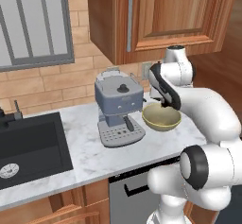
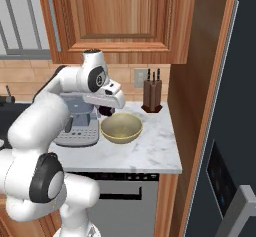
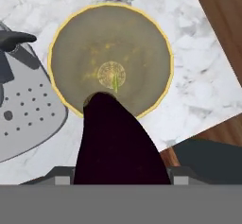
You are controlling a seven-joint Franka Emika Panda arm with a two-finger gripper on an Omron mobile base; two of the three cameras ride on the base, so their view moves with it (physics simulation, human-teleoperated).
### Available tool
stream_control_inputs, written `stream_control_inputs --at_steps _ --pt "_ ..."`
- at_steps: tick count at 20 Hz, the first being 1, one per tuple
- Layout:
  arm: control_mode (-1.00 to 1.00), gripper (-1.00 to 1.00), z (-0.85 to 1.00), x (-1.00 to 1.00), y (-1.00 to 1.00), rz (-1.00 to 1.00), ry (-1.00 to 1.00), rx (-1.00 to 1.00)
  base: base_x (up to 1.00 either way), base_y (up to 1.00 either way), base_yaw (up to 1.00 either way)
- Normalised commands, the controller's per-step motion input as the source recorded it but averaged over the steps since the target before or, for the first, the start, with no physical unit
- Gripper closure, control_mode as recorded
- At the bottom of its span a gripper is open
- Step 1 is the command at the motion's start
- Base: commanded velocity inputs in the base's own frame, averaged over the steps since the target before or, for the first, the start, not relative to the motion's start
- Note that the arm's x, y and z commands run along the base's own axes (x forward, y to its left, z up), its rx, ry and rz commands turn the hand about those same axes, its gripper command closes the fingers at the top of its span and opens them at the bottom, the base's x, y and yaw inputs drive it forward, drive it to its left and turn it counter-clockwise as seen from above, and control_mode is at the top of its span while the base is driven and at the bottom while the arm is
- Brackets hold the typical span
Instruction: Take the orange, eggplant, and lemon wedge from the freezer and place them in the bowl on the counter.
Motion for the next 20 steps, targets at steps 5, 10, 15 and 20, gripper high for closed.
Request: stream_control_inputs --at_steps 5,10,15,20 --pt "-1.00 1.00 -0.62 0.53 -0.18 0.00 0.03 0.00 0.00 0.00 0.00" --pt "-1.00 1.00 -0.65 0.38 -0.18 0.00 0.00 0.00 0.00 0.00 0.00" --pt "-1.00 1.00 -0.51 0.43 -0.07 0.00 0.00 0.01 0.00 0.00 0.00" --pt "-1.00 1.00 -0.51 0.43 -0.01 0.00 0.00 0.00 0.00 0.00 0.00"
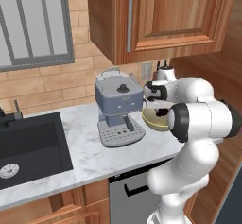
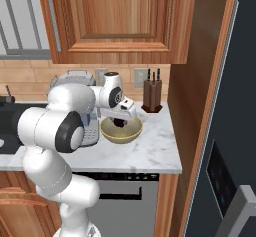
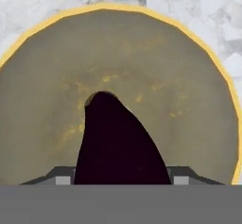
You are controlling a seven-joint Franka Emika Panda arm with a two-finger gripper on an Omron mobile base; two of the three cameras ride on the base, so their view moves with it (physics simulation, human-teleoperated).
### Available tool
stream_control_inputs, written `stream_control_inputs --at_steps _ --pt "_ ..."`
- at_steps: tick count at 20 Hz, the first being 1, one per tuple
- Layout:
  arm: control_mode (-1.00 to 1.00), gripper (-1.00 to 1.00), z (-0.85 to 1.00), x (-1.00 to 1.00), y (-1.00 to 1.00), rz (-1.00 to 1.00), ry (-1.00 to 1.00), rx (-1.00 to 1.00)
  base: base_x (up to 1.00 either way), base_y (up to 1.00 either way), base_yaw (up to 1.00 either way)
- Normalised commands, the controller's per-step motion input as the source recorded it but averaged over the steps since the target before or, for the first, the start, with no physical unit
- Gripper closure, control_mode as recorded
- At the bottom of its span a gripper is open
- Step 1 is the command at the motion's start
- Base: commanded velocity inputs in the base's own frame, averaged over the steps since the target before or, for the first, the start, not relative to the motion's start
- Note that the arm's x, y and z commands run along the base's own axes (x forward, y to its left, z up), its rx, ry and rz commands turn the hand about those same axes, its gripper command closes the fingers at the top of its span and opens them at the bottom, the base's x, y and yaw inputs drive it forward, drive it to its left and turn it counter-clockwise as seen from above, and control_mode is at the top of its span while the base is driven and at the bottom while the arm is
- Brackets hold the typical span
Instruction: Take the orange, eggplant, and lemon wedge from the freezer and place them in the bowl on the counter.
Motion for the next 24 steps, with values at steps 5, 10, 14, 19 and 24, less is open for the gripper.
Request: stream_control_inputs --at_steps 5,10,14,19,24 --pt "-1.00 1.00 -0.47 0.48 -0.09 0.00 -0.02 0.00 0.00 0.00 0.00" --pt "-1.00 -1.00 -0.24 0.26 -0.07 0.00 0.00 0.01 0.00 0.00 0.00" --pt "-1.00 -1.00 0.00 0.00 0.00 0.00 0.00 0.00 0.00 0.00 0.00" --pt "-1.00 -1.00 0.52 -0.16 0.00 0.00 -0.01 0.02 0.00 0.00 0.00" --pt "-1.00 -1.00 1.00 -0.24 0.00 0.00 0.00 0.05 0.00 0.00 0.00"
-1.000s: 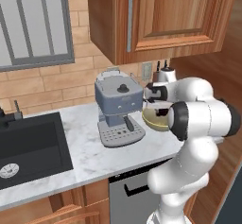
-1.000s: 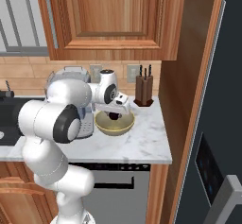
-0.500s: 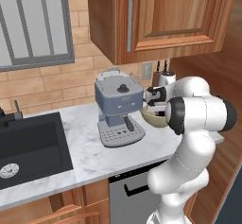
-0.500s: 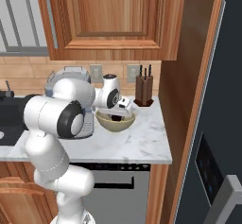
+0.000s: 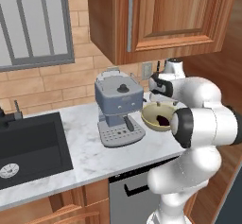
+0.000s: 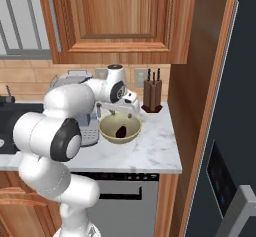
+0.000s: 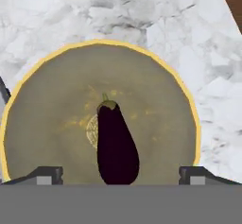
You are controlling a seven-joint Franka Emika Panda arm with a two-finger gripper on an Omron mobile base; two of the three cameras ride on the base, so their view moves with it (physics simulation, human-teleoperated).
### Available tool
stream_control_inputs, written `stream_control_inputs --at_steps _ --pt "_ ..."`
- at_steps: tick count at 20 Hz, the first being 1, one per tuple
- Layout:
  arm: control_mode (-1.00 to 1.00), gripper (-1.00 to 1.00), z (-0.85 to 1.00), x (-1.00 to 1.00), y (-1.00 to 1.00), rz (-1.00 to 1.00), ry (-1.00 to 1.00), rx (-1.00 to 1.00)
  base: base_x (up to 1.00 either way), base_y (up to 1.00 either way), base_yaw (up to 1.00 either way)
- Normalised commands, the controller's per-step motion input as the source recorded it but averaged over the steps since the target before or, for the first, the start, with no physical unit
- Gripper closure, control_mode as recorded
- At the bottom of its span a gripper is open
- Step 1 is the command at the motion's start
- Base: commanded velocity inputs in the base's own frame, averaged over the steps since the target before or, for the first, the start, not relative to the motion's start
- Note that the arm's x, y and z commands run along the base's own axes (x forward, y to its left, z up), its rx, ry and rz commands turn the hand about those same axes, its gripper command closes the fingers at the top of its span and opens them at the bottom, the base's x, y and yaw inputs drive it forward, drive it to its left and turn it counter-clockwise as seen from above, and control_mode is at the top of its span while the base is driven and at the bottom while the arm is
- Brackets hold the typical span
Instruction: Take the orange, eggplant, and lemon wedge from the freezer and place them in the bowl on the counter.
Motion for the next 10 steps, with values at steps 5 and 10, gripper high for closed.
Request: stream_control_inputs --at_steps 5,10 --pt "-1.00 -1.00 0.96 -0.85 0.03 0.00 0.00 0.07 0.00 0.00 0.00" --pt "-1.00 -1.00 0.18 -1.00 0.00 0.00 -0.06 0.01 0.00 0.00 0.00"
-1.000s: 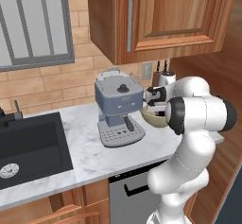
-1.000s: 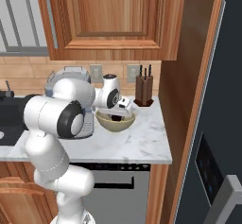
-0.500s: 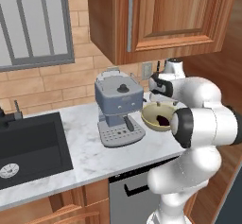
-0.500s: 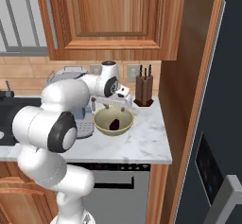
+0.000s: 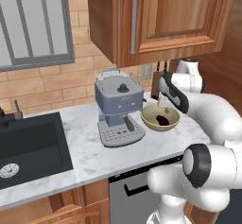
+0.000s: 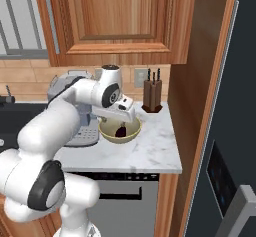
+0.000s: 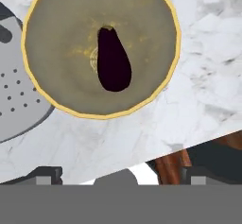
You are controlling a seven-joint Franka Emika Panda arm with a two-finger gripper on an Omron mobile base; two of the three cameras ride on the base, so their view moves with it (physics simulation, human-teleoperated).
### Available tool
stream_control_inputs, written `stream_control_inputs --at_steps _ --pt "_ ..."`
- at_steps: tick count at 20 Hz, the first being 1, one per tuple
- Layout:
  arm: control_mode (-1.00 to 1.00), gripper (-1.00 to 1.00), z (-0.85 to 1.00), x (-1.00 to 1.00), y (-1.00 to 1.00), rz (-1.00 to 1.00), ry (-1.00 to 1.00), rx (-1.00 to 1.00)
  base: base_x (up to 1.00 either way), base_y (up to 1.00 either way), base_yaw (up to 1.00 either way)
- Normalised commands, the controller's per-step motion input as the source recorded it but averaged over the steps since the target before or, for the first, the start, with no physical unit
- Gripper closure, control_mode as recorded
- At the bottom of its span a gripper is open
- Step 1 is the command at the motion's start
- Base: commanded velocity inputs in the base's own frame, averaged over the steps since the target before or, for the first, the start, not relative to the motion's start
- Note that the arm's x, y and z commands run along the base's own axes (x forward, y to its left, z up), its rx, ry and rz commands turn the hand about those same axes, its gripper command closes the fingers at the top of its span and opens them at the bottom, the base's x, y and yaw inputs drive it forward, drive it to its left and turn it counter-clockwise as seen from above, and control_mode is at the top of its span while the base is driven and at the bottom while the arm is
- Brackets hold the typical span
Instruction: Take the orange, eggplant, and lemon wedge from the freezer and place them in the bowl on the counter.
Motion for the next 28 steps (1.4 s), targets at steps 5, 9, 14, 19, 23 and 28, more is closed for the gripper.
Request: stream_control_inputs --at_steps 5,9,14,19,23,28 --pt "-1.00 -1.00 -0.01 -1.00 0.03 0.00 -0.33 -0.01 0.00 0.00 0.00" --pt "-1.00 -1.00 0.34 -1.00 0.06 0.00 -0.38 0.00 0.00 0.00 0.00" --pt "-1.00 -1.00 0.93 -1.00 0.10 -0.01 -0.08 0.03 0.00 0.00 0.00" --pt "1.00 -1.00 0.40 -0.40 0.07 -0.01 0.00 0.01 -0.60 0.08 -0.02" --pt "1.00 -1.00 0.00 0.00 0.00 0.00 0.00 0.00 -1.00 0.01 -0.11" --pt "1.00 -1.00 0.00 0.00 0.00 0.00 0.00 0.00 -1.00 -0.04 -0.16"
